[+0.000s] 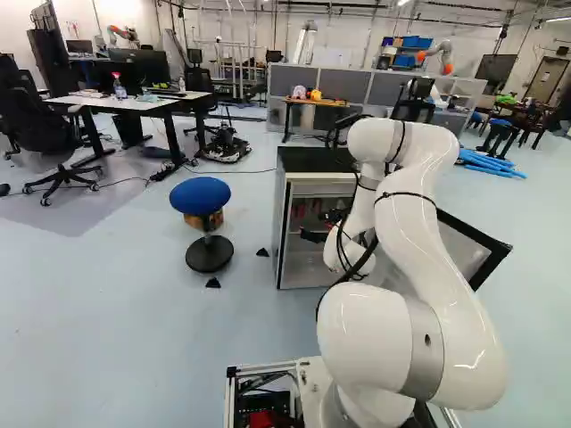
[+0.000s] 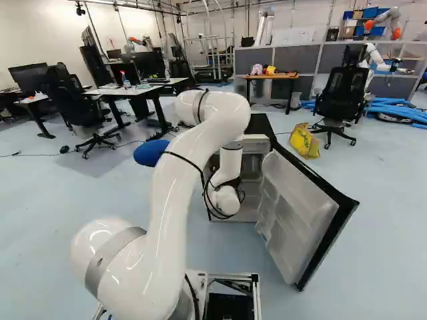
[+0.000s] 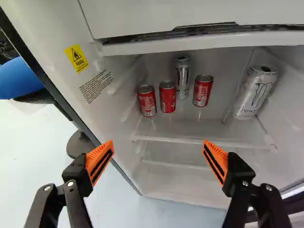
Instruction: Grab a drink from the fridge
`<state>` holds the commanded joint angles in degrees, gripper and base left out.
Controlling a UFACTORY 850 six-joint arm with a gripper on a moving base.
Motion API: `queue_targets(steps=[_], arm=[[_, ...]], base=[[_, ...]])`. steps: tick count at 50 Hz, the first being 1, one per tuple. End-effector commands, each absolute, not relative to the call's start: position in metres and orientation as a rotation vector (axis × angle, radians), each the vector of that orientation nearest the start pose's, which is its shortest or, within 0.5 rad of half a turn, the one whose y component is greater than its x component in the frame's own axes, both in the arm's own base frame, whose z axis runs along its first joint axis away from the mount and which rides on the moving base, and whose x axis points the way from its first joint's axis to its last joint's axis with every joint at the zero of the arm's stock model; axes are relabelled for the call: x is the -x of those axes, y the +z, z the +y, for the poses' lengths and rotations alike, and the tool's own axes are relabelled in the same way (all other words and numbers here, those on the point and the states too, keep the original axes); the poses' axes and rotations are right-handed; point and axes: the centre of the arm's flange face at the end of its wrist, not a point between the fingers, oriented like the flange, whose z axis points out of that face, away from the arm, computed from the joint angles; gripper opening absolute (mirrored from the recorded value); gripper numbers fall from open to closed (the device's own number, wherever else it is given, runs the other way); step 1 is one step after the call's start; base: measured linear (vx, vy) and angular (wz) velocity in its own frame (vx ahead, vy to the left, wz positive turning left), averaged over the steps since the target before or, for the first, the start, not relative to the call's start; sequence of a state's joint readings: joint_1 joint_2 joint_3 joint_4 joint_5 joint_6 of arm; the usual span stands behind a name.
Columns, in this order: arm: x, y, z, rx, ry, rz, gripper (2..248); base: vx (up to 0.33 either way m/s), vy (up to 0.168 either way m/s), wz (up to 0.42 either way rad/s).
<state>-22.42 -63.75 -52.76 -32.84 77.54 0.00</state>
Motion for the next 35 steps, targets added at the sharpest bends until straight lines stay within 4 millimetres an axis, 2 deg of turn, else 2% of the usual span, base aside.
queue_targets(steps=[7,35], arm=[[-0.4667,0.0484,-0.1396,2.435,-1.649,-0.138,247],[-0.4665,0.0496,-0.1415,2.416,-1.665,-0.142,247]], base=[[0.000,0.000,0.000],[0.000,0.000,0.000]])
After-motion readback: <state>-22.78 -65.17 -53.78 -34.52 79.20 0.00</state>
